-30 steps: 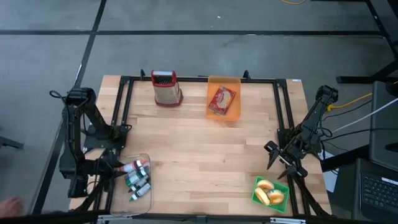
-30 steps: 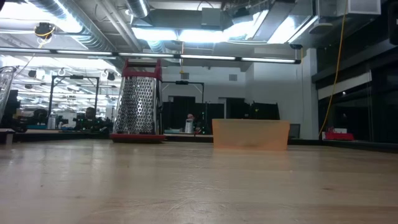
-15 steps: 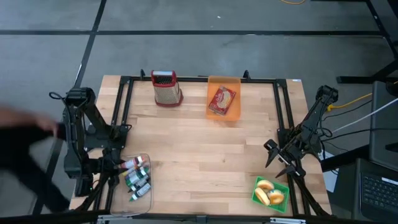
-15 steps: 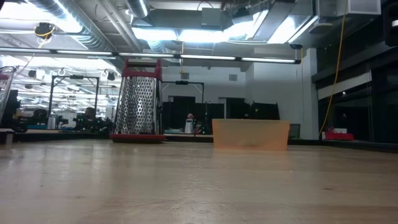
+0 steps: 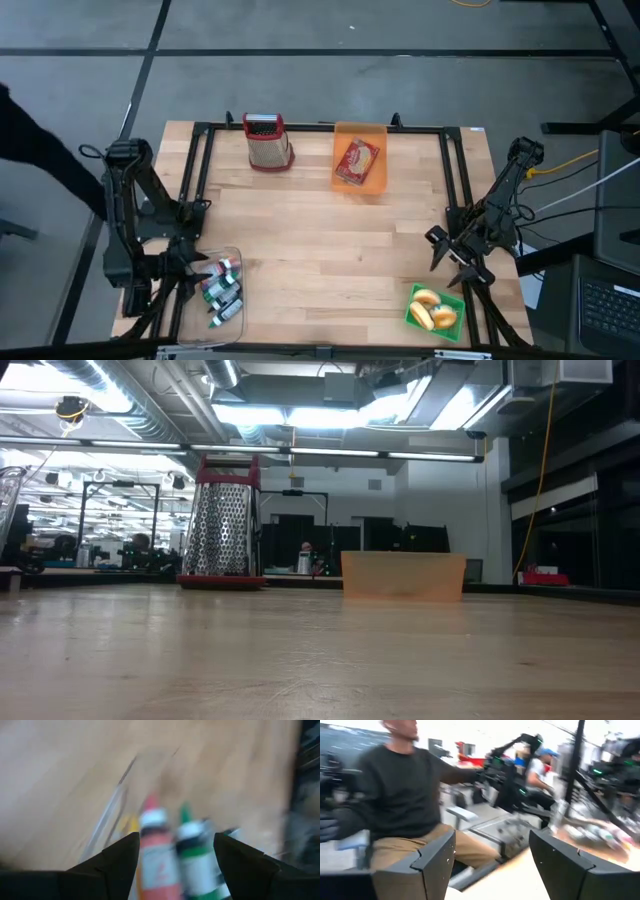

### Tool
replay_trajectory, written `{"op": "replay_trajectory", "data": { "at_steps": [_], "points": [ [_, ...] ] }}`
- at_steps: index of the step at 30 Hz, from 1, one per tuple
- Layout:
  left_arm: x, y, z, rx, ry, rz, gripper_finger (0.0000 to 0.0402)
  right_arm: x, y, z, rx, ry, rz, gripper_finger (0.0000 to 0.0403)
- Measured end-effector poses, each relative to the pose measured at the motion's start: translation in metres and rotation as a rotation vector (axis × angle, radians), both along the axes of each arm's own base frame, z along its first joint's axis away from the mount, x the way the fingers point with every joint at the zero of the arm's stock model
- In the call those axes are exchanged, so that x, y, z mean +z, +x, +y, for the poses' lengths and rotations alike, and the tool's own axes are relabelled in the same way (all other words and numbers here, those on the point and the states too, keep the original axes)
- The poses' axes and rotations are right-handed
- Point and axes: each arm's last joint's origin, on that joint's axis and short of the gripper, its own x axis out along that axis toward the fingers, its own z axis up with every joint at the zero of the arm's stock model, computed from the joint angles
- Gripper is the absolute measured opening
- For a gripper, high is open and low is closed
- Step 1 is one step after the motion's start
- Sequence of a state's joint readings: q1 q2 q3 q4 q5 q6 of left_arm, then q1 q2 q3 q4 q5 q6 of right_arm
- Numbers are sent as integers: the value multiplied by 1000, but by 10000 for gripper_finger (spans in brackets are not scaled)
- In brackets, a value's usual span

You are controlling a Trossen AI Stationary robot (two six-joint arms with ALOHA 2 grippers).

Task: Pick & Place Food Item
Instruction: Return to Home Position

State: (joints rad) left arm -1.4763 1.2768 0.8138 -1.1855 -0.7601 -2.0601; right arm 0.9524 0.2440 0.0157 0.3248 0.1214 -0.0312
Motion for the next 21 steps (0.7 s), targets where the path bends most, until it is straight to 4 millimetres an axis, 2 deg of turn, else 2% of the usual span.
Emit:
{"op": "replay_trajectory", "data": {
  "at_steps": [6,12,16,21],
  "points": [
    [51,14,-4,-105,60,-313,242,18,-6,3,232,33,-85,255],
    [97,40,-5,-167,254,-415,228,33,-10,3,321,68,-113,255],
    [110,63,-5,-180,335,-422,222,34,-10,3,336,120,-32,255],
    [123,97,-8,-239,356,-429,219,33,-10,3,358,201,106,255]
  ]
}}
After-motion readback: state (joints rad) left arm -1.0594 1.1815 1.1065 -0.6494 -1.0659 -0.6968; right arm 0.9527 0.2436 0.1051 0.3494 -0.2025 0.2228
